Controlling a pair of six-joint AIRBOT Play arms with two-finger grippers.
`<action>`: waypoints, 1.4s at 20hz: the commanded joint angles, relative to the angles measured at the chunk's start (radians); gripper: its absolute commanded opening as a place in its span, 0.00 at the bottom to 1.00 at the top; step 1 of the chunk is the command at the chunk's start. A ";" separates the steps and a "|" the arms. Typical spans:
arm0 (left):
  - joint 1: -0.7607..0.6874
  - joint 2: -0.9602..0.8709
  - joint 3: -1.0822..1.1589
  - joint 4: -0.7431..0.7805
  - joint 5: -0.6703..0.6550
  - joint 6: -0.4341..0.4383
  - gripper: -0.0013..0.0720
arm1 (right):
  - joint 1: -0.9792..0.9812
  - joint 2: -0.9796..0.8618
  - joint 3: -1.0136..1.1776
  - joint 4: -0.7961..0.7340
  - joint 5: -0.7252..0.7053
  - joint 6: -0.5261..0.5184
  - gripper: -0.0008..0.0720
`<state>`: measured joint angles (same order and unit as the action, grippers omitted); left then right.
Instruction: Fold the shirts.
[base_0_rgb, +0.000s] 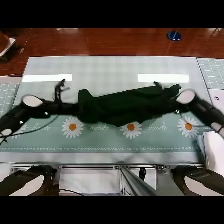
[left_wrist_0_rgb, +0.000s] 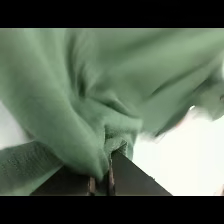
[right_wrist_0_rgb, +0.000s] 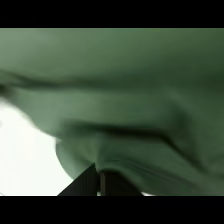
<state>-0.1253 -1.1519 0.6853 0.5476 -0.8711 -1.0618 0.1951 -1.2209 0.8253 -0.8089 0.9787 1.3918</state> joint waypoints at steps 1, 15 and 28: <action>0.088 0.091 0.243 -0.056 -0.029 -0.008 0.05 | -0.088 0.051 0.405 -0.143 0.076 0.042 0.05; 0.355 0.486 1.042 0.111 -0.084 -0.130 0.05 | -0.215 0.472 1.209 -0.461 0.277 0.059 0.05; 0.357 0.603 0.721 0.209 -0.453 -0.294 0.05 | -0.215 0.527 0.970 -0.445 0.504 0.091 0.05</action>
<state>0.2314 -0.5461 1.5539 0.7956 -1.2755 -1.3369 -0.0189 -0.6971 1.9030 -1.2591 1.4590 1.4773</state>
